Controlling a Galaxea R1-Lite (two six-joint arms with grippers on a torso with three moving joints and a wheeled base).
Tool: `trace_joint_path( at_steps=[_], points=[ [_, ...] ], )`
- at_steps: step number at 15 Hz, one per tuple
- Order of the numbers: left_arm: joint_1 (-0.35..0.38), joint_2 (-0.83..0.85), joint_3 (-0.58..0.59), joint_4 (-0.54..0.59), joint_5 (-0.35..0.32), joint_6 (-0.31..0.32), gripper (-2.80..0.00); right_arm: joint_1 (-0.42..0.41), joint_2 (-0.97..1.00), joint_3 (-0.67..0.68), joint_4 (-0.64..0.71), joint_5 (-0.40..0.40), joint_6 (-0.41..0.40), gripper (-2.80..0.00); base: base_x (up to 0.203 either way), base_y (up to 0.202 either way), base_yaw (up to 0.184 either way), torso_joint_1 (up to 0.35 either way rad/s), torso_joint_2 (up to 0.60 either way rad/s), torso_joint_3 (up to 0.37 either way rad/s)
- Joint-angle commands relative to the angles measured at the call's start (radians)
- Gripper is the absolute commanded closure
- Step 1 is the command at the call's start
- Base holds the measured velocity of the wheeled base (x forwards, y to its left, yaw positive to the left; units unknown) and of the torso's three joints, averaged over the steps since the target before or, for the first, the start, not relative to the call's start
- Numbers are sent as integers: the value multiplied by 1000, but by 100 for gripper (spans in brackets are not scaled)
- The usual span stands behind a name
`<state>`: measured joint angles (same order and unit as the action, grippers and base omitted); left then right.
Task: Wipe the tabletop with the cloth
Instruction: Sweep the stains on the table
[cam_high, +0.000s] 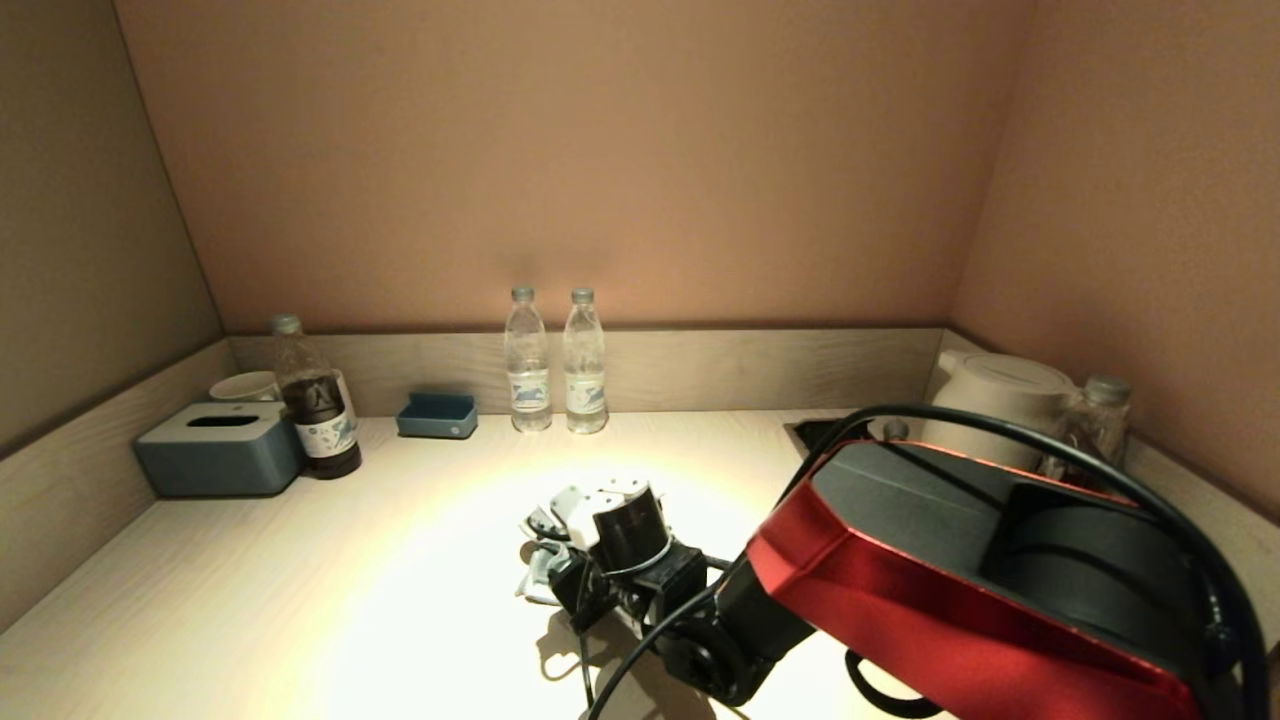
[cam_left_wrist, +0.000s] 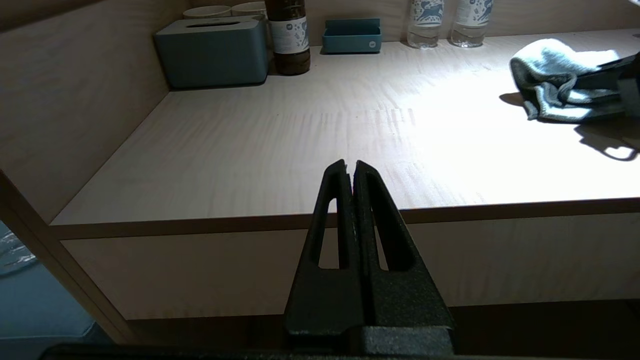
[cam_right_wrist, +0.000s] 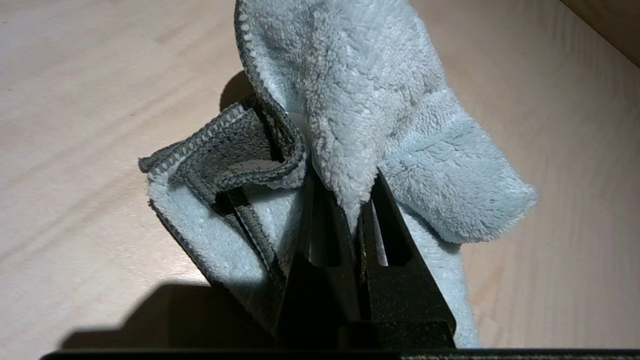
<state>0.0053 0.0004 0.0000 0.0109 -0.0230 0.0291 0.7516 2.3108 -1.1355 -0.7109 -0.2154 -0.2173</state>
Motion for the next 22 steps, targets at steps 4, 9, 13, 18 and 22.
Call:
trace_joint_path(
  at_steps=[4,9,13,18,22],
  points=[
    [1,0,0,0,0,0,0,-113,-94,101,-9,-1,0,0,0,0,0,0,0,0],
    [1,0,0,0,-1,0,0,-216,-129,241,-32,4,5,0,0,0,0,0,0,0],
    [1,0,0,0,0,0,0,-179,-132,430,-227,8,-1,0,0,0,0,0,0,0],
    [1,0,0,0,-2,0,0,-66,-167,510,-308,2,0,0,0,0,0,0,0,0],
    [1,0,0,0,0,0,0,69,-152,429,-302,0,-4,0,0,0,0,0,0,0]
  ],
)
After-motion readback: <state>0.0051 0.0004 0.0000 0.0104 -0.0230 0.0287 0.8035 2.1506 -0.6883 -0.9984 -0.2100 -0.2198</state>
